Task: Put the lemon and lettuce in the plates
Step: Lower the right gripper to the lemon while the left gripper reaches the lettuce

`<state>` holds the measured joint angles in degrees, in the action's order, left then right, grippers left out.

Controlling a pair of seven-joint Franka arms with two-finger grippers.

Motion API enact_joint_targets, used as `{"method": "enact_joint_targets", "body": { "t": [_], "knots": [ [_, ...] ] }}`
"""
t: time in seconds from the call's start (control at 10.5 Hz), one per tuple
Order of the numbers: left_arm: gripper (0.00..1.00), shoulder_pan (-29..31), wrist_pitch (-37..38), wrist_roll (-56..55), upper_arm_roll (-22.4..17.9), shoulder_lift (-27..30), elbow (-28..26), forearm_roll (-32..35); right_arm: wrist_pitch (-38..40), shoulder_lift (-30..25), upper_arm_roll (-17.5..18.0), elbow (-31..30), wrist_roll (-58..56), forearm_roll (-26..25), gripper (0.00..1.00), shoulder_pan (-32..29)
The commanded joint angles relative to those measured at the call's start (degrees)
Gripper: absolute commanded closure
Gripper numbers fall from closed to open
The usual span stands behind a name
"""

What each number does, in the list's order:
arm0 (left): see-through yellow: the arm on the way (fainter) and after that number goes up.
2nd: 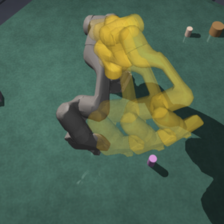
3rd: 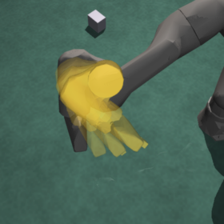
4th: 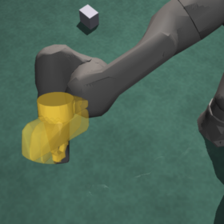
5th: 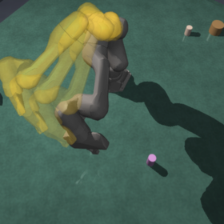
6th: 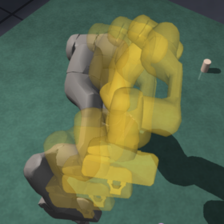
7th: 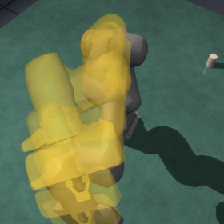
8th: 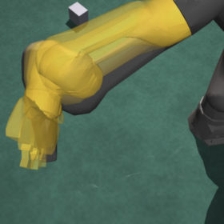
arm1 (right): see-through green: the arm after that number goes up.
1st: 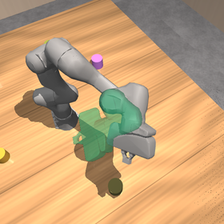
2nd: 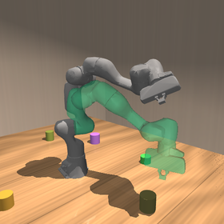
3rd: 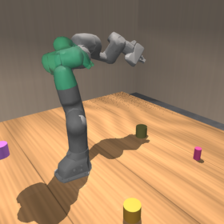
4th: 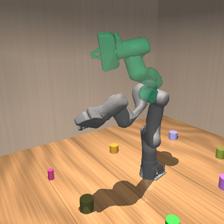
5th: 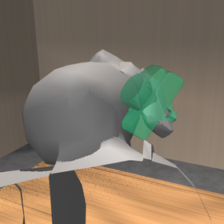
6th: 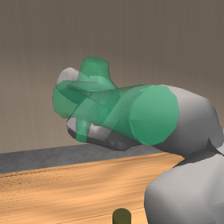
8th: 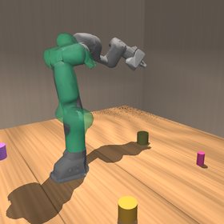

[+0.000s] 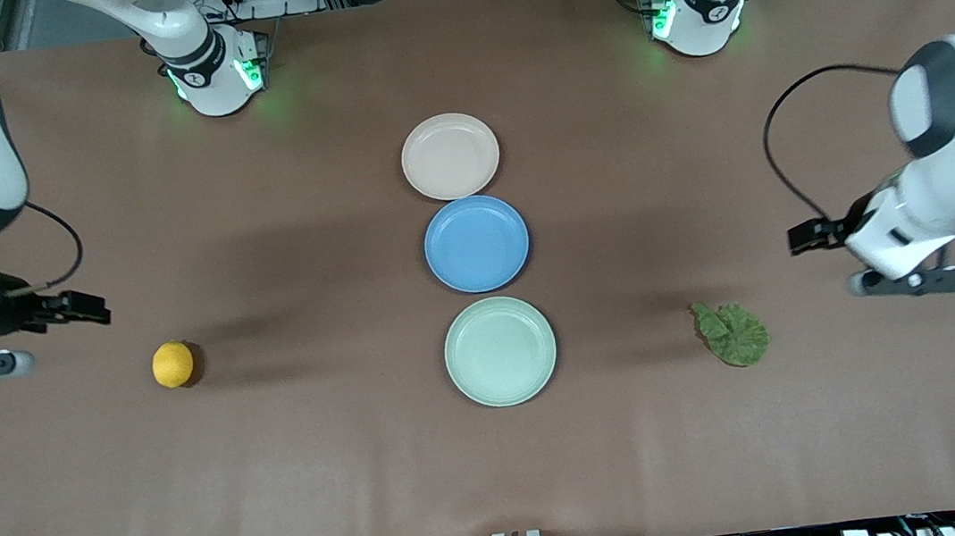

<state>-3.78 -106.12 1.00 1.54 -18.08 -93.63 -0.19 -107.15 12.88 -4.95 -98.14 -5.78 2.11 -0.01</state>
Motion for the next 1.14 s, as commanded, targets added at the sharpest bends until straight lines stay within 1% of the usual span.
{"method": "enact_joint_targets", "body": {
  "t": [0.0, 0.19, 0.28, 0.38, 0.47, 0.57, 0.85, 0.95, 1.04],
  "knots": [
    [0.00, -1.76, -5.48, -1.61, -0.05, -3.97, -1.55, 0.54, -3.93, 4.33, 0.03, 0.85, -0.90, 1.58, 0.00, -0.17],
    [0.00, -1.76, -11.45, -1.61, -0.05, -7.22, -4.36, 0.89, -8.58, 7.32, 0.03, -0.03, -0.99, 1.50, 0.00, 0.01],
    [0.00, -1.85, -15.66, -1.61, -0.05, -8.80, -5.94, 0.89, -12.43, 7.42, 0.03, -3.08, -1.16, 1.49, 0.00, 0.01],
    [0.00, -1.93, -19.18, -1.61, -0.05, -10.82, -6.30, 0.89, -16.30, 7.42, 0.03, -6.50, -1.95, 1.49, 0.00, 0.01],
    [0.00, -2.02, -21.65, -1.61, -0.05, -12.67, -6.04, 0.89, -19.04, 7.51, 0.03, -9.06, -2.31, 1.49, 0.00, -0.17],
    [0.00, -2.20, -23.16, -1.61, -0.05, -13.55, -5.87, 0.89, -21.33, 8.38, 0.03, -10.22, -2.31, 1.49, 0.00, -0.52],
    [0.00, -3.25, -28.34, -1.87, -0.05, -17.42, -4.03, 0.19, -24.60, 12.94, 0.03, -10.14, -3.10, 1.58, 0.00, -1.75],
    [0.00, -4.04, -28.88, -3.70, -0.05, -18.91, -2.54, 0.45, -25.30, 14.35, 0.12, -10.14, -3.10, 1.76, 0.00, -2.01],
    [0.00, -4.74, -29.14, -4.85, -0.05, -20.06, -2.18, 0.54, -26.09, 15.32, 0.12, -10.14, -3.10, 1.76, 0.00, -2.01]
  ]
}}
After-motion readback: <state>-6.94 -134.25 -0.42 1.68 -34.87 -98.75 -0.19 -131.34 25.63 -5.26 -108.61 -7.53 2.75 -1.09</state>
